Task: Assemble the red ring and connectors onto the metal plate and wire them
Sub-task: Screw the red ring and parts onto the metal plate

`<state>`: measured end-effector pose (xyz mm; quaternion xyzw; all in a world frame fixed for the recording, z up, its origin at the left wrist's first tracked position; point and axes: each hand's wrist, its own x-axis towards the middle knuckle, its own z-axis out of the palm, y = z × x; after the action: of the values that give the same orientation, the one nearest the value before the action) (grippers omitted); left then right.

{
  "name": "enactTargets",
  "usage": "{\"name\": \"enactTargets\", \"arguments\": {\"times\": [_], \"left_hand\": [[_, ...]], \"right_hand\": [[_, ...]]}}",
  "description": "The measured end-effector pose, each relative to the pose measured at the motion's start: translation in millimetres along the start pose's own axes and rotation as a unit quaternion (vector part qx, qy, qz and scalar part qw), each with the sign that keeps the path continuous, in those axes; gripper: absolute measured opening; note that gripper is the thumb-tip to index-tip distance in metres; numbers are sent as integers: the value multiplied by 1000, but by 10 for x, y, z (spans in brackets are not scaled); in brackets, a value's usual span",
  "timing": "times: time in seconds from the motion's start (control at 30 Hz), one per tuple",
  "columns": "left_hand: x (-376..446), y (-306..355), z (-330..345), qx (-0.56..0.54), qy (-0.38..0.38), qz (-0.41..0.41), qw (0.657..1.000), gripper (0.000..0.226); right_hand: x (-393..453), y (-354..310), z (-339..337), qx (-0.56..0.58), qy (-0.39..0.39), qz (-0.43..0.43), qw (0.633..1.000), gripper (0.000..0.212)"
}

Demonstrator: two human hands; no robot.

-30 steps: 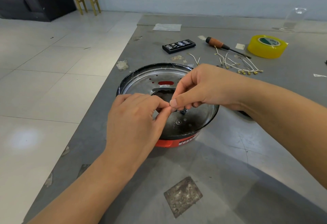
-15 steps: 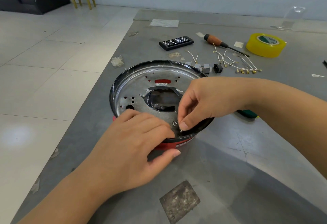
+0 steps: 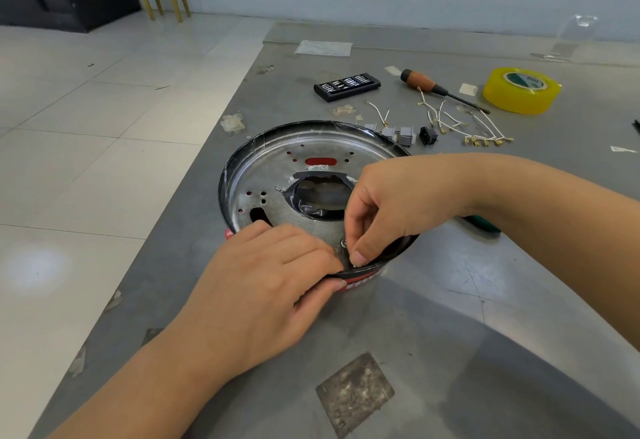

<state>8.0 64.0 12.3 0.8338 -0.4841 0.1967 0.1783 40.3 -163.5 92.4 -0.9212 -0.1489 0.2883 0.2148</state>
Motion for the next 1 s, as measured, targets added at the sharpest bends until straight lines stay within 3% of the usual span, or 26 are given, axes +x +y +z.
{"name": "enactTargets", "arguments": {"times": [0.57,0.9,1.0], "left_hand": [[-12,-16,58,12,41,9,999,25],[41,-13,85,-52,66,-78,993,30],[35,-9,76,-71,65,-87,992,32]], "right_hand": [[41,-100,1,-58,-2,42,997,13],[80,-142,-174,-22,-23,85,996,8],[84,-131,-199,7,-38,93,995,16]]}}
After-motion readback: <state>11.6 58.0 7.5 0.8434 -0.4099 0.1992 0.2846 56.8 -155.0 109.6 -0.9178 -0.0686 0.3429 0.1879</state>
